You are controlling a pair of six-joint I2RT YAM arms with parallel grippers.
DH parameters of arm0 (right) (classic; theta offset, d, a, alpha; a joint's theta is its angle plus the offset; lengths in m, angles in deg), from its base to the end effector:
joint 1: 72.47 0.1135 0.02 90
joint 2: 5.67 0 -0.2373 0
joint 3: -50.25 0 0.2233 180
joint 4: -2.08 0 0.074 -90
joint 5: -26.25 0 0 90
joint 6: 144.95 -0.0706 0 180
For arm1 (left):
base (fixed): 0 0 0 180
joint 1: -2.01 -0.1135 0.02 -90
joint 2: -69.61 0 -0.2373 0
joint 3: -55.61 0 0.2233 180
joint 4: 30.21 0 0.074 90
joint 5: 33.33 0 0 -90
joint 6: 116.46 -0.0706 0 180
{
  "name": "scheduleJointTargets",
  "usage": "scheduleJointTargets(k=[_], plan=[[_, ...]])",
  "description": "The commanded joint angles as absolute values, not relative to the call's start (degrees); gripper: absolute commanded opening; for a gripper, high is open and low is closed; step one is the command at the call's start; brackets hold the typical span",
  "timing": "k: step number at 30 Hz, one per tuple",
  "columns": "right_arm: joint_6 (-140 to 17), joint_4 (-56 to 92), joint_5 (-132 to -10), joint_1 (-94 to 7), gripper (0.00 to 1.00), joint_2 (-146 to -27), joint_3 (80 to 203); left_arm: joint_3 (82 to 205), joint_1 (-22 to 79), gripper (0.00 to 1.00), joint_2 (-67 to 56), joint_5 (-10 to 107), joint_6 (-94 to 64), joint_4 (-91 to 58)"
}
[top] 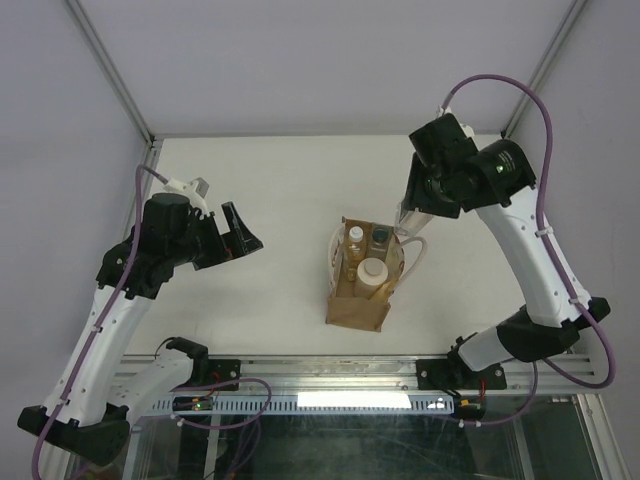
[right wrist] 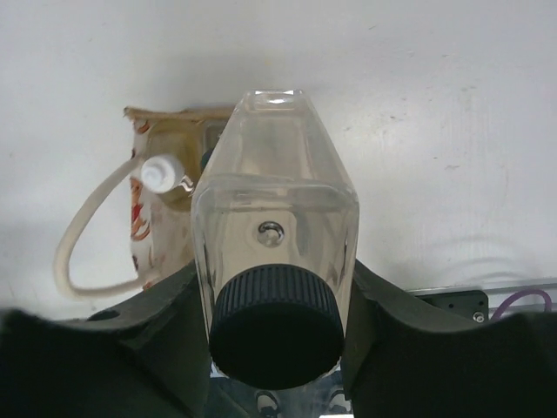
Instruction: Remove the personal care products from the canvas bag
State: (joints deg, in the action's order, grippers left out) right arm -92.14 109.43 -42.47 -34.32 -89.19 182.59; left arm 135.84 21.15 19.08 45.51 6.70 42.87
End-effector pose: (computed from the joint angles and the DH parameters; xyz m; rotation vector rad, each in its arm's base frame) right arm 0.1835 0.1116 0.3981 0.1108 2.4879 0.0584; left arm 0.1535 -0.0677 0.3089 -0.1934 2.4036 -0.6688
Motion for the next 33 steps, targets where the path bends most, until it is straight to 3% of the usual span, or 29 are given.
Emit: scheduleJointTargets(k=[1, 12, 16, 24, 33], plan=[[-84.12, 99.11, -43.45, -41.74, 0.00, -89.68, 187.20, 137.84, 21.26, 0.99, 20.78, 46.66, 4.21, 44.81], [-80.64, 101.47, -57.98, -59.13, 0.00, -104.28, 193.07, 139.32, 21.31, 0.99, 18.79, 46.58, 4.01, 44.75], [-79.78, 102.55, -56.18, -61.59, 0.00, -110.72, 196.62, 139.59, 21.26, 0.99, 17.89, 47.32, 3.73, 44.43], [-76.85, 91.42, -52.80, -65.64, 0.00, -113.55, 188.18, 138.55, 21.27, 0.99, 17.14, 47.44, 3.66, 43.52], [-71.18, 87.46, -54.83, -68.40, 0.00, -122.30, 193.12, 138.41, 21.27, 0.99, 15.76, 47.35, 3.24, 43.48]])
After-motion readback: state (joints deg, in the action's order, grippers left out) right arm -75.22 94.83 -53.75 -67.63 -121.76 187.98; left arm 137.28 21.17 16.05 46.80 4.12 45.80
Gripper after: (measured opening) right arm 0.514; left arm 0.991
